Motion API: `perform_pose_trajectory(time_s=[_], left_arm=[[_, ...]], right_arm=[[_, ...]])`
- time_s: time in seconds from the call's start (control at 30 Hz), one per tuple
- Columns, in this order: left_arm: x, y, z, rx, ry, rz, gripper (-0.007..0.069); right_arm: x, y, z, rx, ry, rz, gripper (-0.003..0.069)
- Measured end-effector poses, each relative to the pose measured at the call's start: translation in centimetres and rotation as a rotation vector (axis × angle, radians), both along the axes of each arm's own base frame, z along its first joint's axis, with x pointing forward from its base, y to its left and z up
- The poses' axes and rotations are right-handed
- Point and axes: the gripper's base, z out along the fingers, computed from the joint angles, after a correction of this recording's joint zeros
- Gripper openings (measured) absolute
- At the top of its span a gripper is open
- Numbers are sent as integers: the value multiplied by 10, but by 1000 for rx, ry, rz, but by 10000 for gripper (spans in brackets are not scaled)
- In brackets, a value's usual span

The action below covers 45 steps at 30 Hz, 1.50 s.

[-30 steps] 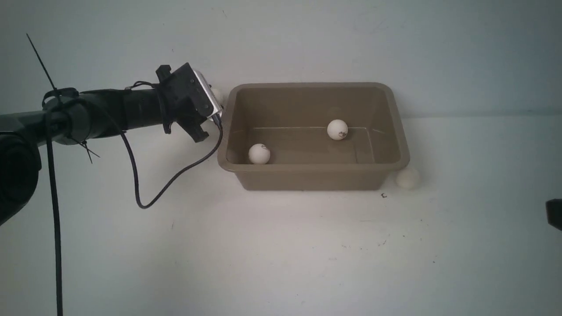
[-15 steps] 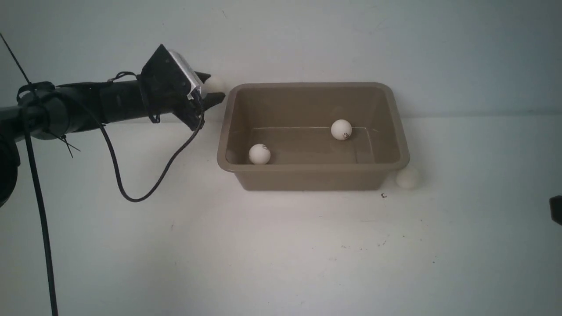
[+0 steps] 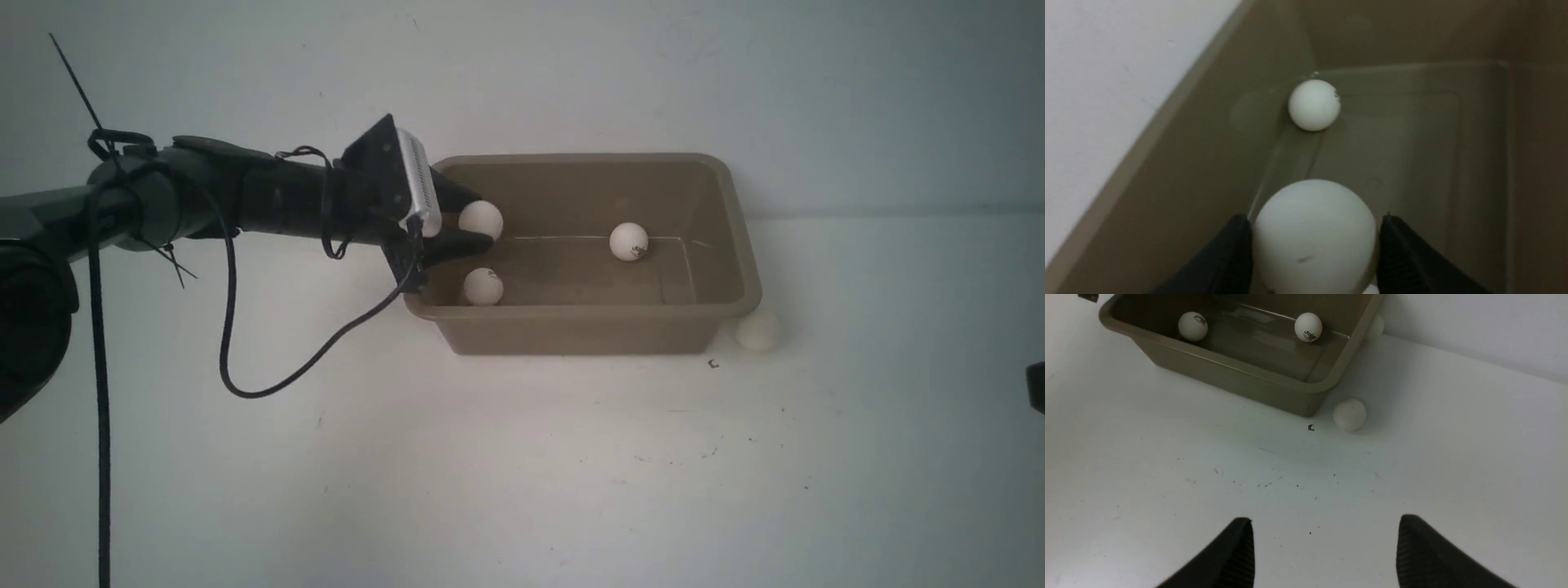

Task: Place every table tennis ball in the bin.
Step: Use the left arm to put the table tennis ball into the box, then use the right arm to clamp the table tennis ball closest to it

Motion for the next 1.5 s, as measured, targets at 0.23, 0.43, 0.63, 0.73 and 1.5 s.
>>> perform_pose_trajectory(time_s=[0.23,0.43,0.63,0.73,1.5], left_arm=[[-1,1,23,-58,78,92,472],[-8,39,100,-152,50,297,498],[-29,81,146,-257,114,354,453],[-43,98,163,-226,115,357,442],[-112,145,240,-120,293,964,406]], right_arm=[[1,-1,1,-6,-12,-5,429],[7,-2,6,3,-89,-31,429],[32,-3,-2,-30,-65,-42,429],[44,-3,-8,-38,-43,-47,429],[56,-6,2,-42,-198,-86,429]])
